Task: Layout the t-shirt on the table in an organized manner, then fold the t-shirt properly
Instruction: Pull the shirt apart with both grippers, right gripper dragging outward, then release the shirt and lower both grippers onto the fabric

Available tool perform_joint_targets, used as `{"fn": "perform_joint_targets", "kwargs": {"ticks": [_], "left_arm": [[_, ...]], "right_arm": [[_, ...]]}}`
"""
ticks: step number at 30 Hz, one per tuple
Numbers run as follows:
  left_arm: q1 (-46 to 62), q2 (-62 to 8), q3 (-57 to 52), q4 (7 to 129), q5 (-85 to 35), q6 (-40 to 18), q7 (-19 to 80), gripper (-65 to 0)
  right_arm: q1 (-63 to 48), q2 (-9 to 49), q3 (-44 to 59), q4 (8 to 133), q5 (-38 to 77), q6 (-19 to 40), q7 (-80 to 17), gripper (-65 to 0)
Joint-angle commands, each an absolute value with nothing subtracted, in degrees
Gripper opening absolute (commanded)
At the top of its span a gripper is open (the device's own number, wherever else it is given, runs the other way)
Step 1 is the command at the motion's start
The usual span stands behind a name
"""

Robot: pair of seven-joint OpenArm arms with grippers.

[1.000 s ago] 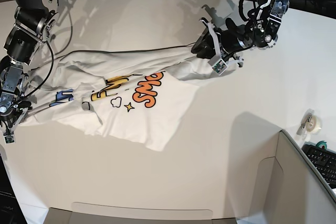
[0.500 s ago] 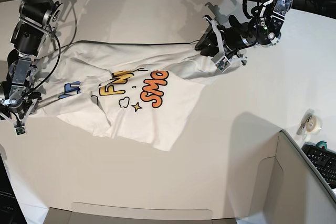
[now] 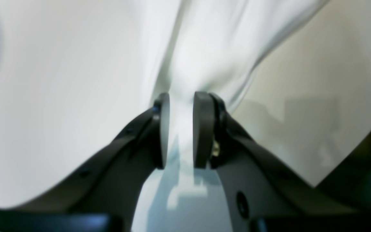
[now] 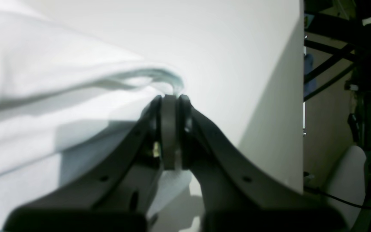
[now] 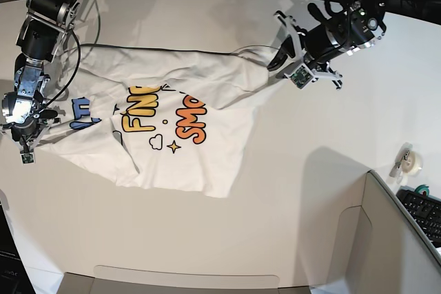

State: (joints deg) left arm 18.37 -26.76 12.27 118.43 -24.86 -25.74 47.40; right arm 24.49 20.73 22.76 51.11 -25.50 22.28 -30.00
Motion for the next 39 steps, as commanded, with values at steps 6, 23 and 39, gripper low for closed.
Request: {"fn": "perform_joint_targets", "kwargs": {"ticks": [6,23,39], "left_arm": [[18.33,-21.49,13.23,119.16,-25.54,-25.8,47.16,-52.1],[3.03,-19.91,31.08,115.03,-24.31,-17.36,47.25,-52.1],[5.76,-21.85,31.16,114.68,-23.6,-17.36,47.25,-52.1]], "right_arm": [[25.01,19.38,22.73,51.74,-25.27,22.55,-30.9,-65.0],[25.45,12.18,23.08,60.35,-25.71,22.2,-30.9,-65.0],[28.0,15.34,23.34,68.09,-25.71,22.11,-30.9,-16.7]]}}
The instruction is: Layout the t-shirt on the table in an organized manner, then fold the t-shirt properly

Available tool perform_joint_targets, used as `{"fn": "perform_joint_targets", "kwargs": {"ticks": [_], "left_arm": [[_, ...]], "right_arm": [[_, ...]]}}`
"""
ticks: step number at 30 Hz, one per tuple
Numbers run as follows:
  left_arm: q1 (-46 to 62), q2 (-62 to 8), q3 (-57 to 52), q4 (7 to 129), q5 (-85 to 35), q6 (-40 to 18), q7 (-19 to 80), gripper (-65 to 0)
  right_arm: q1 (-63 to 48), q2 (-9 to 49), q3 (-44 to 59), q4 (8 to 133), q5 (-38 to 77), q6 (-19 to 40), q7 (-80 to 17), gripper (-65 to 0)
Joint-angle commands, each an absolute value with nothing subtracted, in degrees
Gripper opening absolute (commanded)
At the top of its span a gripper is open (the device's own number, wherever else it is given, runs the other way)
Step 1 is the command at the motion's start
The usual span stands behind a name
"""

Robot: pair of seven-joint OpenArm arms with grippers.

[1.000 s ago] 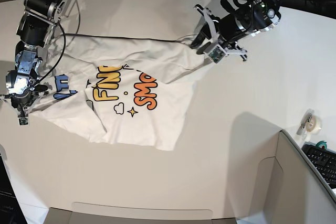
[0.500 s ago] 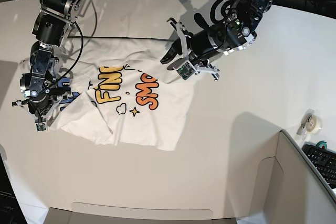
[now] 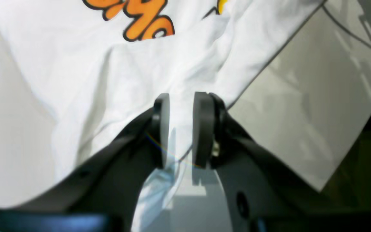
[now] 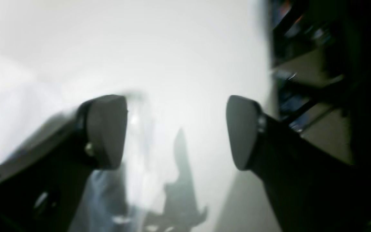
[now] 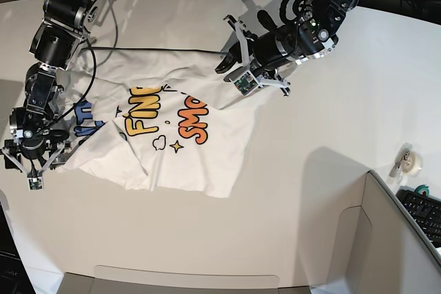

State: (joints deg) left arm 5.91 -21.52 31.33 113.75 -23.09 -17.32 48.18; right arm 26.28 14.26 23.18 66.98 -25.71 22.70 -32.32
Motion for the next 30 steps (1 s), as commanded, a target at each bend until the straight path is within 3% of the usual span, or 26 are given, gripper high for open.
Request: {"fn": "perform_joint_targets", "kwargs": {"ticks": [1,8,11,15,23,30], "left_arm": [[6.11,-22.11,31.16,114.68,-23.6,-17.36,47.25,-52.1],[6.64,-22.37,30.29,114.68,-23.34,-17.27,47.25,-52.1],[8.31,-22.37,27.3,114.68,-21.67,-17.27,47.08,-52.1],[9.01,-22.37,25.89,114.86,-17.71,-17.27,46.9,-52.1],[9.63,-22.37,25.89,114.86,-12.35,-17.27,47.16,-52.1],[10.24,-22.37,26.15,114.86,-11.65,-17.27,47.08,-52.1]], "right_arm": [[27.82,15.34,23.34,69.76,-25.71,22.11,-30.9,-16.4],[18.59,12.26,24.48,90.59,-25.19,23.43,-40.04,-16.4],[10.51,11.47,19.82,102.02,-25.71,29.05,-44.26,-16.4],[0.57,11.74,14.29,111.08,-25.71,32.04,-49.45,-16.4],[-11.65,14.9,9.01,113.1,-25.71,34.24,-52.7,-16.4],[-13.14,14.9,4.35,113.1,-25.71,34.24,-52.62,-16.4]]}}
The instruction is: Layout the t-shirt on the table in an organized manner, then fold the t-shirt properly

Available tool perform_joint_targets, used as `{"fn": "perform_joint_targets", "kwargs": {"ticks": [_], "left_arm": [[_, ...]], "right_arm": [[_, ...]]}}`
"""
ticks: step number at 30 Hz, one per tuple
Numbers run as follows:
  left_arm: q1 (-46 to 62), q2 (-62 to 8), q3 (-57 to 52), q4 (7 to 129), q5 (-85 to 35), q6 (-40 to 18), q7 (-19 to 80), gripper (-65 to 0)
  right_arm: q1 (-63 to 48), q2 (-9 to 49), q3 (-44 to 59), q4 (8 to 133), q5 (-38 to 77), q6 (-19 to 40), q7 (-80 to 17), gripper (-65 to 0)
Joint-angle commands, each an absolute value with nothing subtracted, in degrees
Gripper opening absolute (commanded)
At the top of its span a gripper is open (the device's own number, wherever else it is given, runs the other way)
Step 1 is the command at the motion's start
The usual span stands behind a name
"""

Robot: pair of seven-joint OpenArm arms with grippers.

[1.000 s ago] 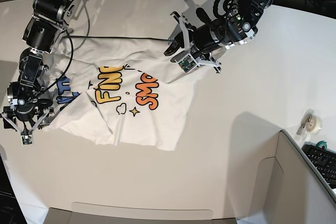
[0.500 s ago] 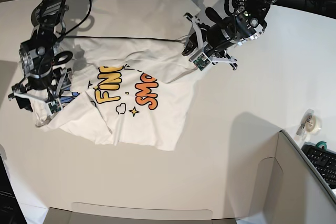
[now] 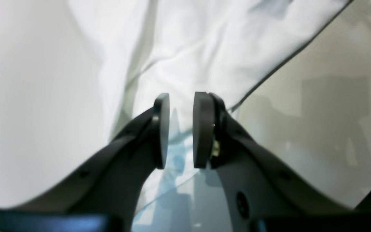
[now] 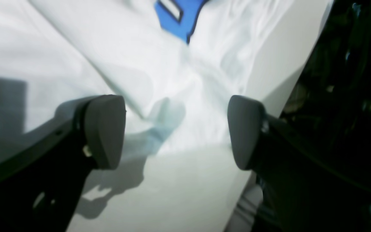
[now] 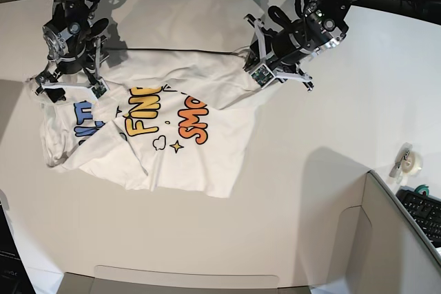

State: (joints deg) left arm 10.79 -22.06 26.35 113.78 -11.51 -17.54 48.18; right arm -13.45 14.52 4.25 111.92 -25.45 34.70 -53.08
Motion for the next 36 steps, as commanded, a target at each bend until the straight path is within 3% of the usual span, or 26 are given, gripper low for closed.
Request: {"fn": "perform_joint_targets", "kwargs": {"ticks": [1,7,13,16,25,31,36], "left_arm": [[10.24,-22.37,26.15,114.86,-11.65,-17.27,47.08,-52.1],[10.15,-22.37,25.89,115.12,-11.3,-17.27,47.16,-52.1],[11.38,-21.49,23.25,120.04,-11.38,-17.27,46.37,-52.1],[9.54,-17.36,23.6,119.96,-11.38,-17.45,44.97,-52.1],[-1.98,-12.88,41.54,118.99,-11.03,-17.54,45.93,-52.1],[-2.68,-9.19,44.97,118.9,-11.03,-17.54,49.1,-52.1],[-5.05,-6.2,45.32,116.62,-10.95,-17.54,49.36,-52.0]], "right_arm": [[-12.79,14.9,3.74,113.01,-25.8,34.24,-52.7,-16.4],[-9.54,14.9,5.14,112.84,-26.68,33.89,-52.88,-16.4],[-3.38,11.3,20.7,112.75,-30.11,33.89,-52.88,-16.4],[0.13,10.15,26.86,110.81,-30.2,33.89,-52.88,-16.4],[13.49,11.82,30.73,91.12,-24.13,33.89,-52.62,-16.4],[24.31,16.48,31.16,74.51,-13.85,33.89,-52.53,-16.4],[25.8,17.8,33.01,72.4,-11.3,33.89,-52.88,-16.4]]}}
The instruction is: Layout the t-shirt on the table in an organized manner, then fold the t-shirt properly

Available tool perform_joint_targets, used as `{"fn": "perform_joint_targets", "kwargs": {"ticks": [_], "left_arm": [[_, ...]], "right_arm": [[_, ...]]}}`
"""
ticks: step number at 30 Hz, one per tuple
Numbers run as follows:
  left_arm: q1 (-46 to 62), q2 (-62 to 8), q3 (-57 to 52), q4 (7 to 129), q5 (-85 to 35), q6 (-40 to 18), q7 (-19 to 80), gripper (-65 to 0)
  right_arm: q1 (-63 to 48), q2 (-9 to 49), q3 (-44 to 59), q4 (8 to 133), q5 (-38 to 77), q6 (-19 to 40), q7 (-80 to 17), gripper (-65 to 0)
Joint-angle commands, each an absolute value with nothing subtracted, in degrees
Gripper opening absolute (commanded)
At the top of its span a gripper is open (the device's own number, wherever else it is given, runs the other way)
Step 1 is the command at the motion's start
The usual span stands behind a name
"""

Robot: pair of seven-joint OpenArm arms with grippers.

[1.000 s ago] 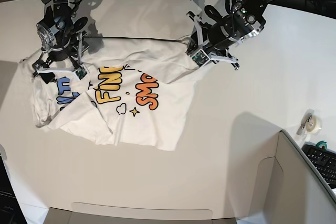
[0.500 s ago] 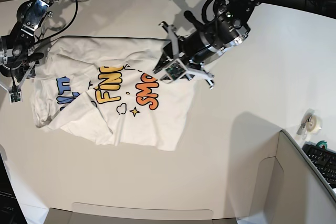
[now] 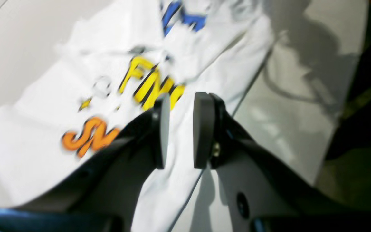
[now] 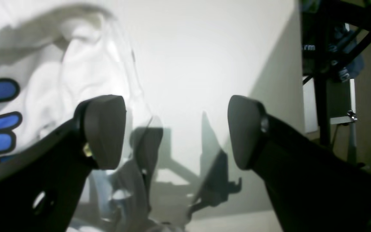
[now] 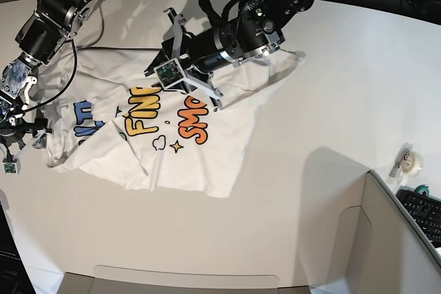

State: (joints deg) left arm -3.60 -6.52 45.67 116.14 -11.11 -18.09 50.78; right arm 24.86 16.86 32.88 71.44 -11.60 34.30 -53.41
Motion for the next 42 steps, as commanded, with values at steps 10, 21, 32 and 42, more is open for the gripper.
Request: {"fn": "perform_joint_targets", "kwargs": {"ticks": [10,21,32,42], "left_arm": [[-15.34,-1.63,45.67,102.81,-10.95,-17.27,49.36,-52.0],[-17.71,1.98,45.67,95.08,-10.95,-17.27,49.36,-52.0],[-18.15,1.71,45.67,95.08,-10.95,-17.27,51.65,-52.0],[-16.31,1.54,45.41,95.08,-10.95,-17.27,51.65,-52.1]], "right_arm": [[4.35,17.71,33.01,94.46,-11.03,34.24,-54.99,-16.4],[-16.04,18.51,28.7,108.79,0.31,35.74,-58.42,-16.4],[-13.58,14.37,33.98,116.88,0.22,40.0,-60.62,-16.4],[8.4,5.41,30.81,107.47,-8.13,40.0,-67.21,-16.5]]}}
